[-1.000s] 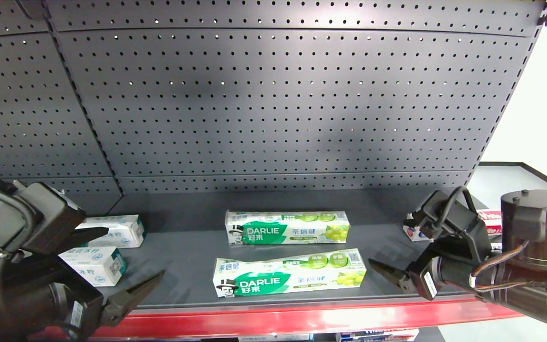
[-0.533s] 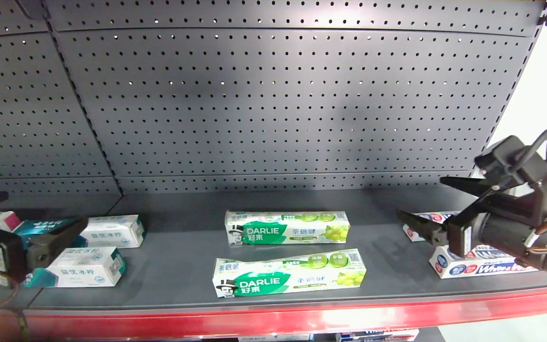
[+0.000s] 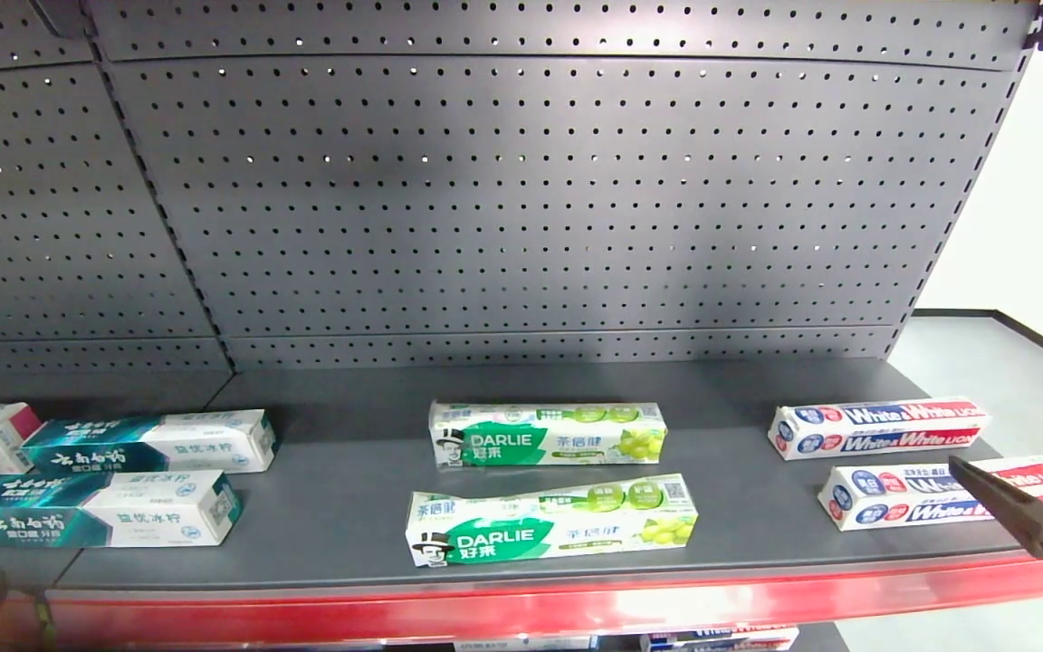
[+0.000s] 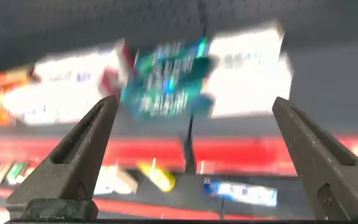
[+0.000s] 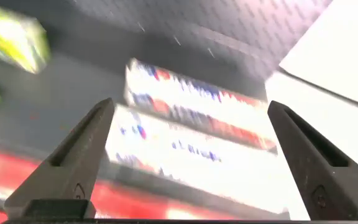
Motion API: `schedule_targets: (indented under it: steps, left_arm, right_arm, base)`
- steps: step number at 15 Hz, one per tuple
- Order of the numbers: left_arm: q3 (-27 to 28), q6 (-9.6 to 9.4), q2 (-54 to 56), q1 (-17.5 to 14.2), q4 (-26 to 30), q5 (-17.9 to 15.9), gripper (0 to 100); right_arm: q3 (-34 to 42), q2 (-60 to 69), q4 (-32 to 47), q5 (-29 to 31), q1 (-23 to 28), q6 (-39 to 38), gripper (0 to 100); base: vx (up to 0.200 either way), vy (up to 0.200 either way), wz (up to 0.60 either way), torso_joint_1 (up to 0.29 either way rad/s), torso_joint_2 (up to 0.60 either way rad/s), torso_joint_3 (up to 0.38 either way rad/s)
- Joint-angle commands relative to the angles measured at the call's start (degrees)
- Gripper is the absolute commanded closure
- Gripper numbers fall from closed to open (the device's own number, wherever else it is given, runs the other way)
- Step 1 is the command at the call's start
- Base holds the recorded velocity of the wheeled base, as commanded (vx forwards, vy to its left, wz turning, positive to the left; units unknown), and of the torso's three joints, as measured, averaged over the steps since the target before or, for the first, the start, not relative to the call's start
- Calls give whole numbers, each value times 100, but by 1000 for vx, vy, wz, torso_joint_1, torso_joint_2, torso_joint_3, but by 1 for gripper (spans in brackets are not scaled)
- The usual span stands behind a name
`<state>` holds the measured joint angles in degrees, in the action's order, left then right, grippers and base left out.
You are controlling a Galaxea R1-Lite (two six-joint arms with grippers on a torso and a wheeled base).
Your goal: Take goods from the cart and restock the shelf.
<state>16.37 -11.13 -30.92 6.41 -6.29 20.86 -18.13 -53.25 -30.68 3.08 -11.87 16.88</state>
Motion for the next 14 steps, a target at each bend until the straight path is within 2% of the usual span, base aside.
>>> schedule_targets:
  steps: [1, 2, 3, 5, 7, 8, 10, 12, 14]
  left_arm:
    - [-1163, -38, 1817, 0, 181, 32, 0]
    - [-1233, -38, 2019, 0, 295, 32, 0]
    - [-1391, -38, 2599, 0, 787, 68, 0]
    - [-1426, -47, 2538, 0, 664, 50, 0]
    - [-1426, 50, 2538, 9, 673, 50, 0]
    - [-1435, 146, 2538, 9, 664, -20, 0]
    - [-1461, 173, 2538, 9, 620, -618, 0]
    - [-1541, 252, 2538, 9, 480, -767, 0]
    - [-1602, 454, 2538, 9, 339, -759, 0]
  right_arm:
    - [916, 1264, 54, 78, 282, -10, 0]
    - [1057, 1396, 54, 70, 273, -36, 0]
    - [1479, 1818, 63, 131, 300, -177, 0]
    - [1813, 2381, 309, 280, 388, -194, 0]
    - [1804, 3198, 1363, 280, 432, -247, 0]
    - [1813, 3576, 1732, 289, 458, -256, 0]
    - [1760, 4622, 2761, 236, 467, -256, 0]
    - [1681, 4762, 2901, 193, 511, -432, 0]
    - [1716, 4762, 2849, 113, 511, -519, 0]
  base:
    - [0, 0, 0, 0, 0, 0]
    - [0, 0, 0, 0, 0, 0]
    - [0, 0, 0, 0, 0, 0]
    - [0, 0, 0, 0, 0, 0]
    - [0, 0, 0, 0, 0, 0]
    - [0, 0, 0, 0, 0, 0]
    - [0, 0, 0, 0, 0, 0]
    - [0, 0, 0, 0, 0, 0]
    - [0, 0, 0, 0, 0, 0]
